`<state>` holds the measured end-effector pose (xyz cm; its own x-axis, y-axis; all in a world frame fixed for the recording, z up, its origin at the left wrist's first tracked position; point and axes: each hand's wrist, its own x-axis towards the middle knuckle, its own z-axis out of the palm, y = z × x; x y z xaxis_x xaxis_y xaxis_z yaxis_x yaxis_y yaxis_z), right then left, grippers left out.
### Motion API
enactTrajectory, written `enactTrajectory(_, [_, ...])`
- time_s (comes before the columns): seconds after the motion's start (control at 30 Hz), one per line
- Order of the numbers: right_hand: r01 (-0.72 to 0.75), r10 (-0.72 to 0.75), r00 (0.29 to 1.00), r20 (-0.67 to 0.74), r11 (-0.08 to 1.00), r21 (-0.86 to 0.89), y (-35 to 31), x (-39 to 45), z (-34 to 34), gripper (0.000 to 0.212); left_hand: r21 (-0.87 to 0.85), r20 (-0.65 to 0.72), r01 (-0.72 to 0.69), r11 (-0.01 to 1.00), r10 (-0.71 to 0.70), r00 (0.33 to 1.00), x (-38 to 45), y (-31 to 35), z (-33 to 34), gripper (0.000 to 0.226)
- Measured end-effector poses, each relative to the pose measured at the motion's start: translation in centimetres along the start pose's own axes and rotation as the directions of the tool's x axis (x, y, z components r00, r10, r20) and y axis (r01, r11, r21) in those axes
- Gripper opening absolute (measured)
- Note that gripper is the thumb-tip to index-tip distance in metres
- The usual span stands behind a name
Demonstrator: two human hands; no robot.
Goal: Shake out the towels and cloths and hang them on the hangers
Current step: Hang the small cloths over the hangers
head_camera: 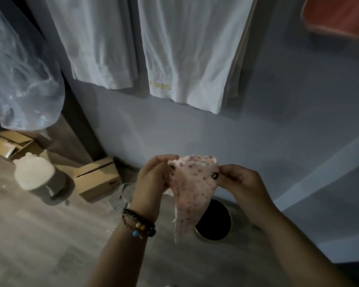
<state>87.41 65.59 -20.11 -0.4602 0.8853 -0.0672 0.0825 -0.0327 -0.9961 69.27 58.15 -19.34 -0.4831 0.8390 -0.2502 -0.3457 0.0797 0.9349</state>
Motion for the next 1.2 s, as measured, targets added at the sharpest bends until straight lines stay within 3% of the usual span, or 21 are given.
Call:
enactTrajectory(0.1, [0.071, -0.069, 0.997, 0.024, 0.991, -0.109, -1.1, 0.4, -0.6, 0.007, 0.157, 0.018, -0.099, 0.983, 0.098, 0.995, -0.2, 1.3, 0.4, 0.034])
enactTrajectory(0.2, [0.136, -0.125, 0.989, 0.074, 0.977, -0.165, -2.5, 0.6, -1.0, 0.005, 0.303, 0.227, -0.266, 0.915, 0.201, 0.953, 0.1, 2.6, 1.4, 0.027])
enactTrajectory(0.27, [0.173, -0.16, 0.984, 0.078, 0.966, -0.192, -3.7, 0.5, -1.3, 0.013, 0.469, 0.369, -0.404, 0.785, 0.242, 0.897, 0.6, 3.4, 2.3, 0.042])
enactTrajectory(0.37, [0.208, -0.216, 0.976, -0.018, 0.958, -0.198, -5.0, 0.5, -2.3, 0.012, 0.624, 0.488, -0.593, 0.509, 0.339, 0.804, 1.2, 4.5, 4.2, 0.03])
enactTrajectory(0.47, [0.186, -0.201, 0.977, -0.074, 0.967, -0.174, -5.4, 0.4, -3.7, 0.012, 0.608, 0.563, -0.683, 0.404, 0.388, 0.73, 1.8, 5.8, 6.0, 0.025])
enactTrajectory(0.6, [0.074, -0.076, 0.997, -0.006, 0.98, -0.183, -5.3, -0.2, -4.7, 0.025, 0.568, 0.629, -0.773, 0.282, 0.457, 0.629, 1.8, 9.0, 8.3, 0.027])
enactTrajectory(0.77, [0.024, -0.024, 1.0, -0.017, 1.0, -0.008, -5.7, -0.7, -5.7, 0.022, 0.512, 0.709, -0.858, 0.051, 0.539, 0.455, 2.4, 13.7, 10.4, 0.027])
enactTrajectory(0.93, [0.042, -0.043, 0.999, 0.006, 0.994, 0.1, -7.9, -0.7, -6.1, 0.033, 0.462, 0.731, -0.887, 0.009, 0.563, 0.386, 3.4, 17.8, 11.7, 0.028])
enactTrajectory(1.03, [0.09, -0.089, 0.996, -0.027, 0.993, 0.078, -10.1, -0.1, -6.6, 0.029, 0.394, 0.773, -0.917, -0.057, 0.561, 0.296, 3.7, 20.1, 12.4, 0.027])
enactTrajectory(1.2, [0.118, -0.119, 0.99, -0.069, 0.993, -0.023, -14.2, 1.0, -7.1, 0.035, 0.321, 0.844, -0.895, -0.309, 0.522, 0.122, 3.7, 24.1, 13.5, 0.037])
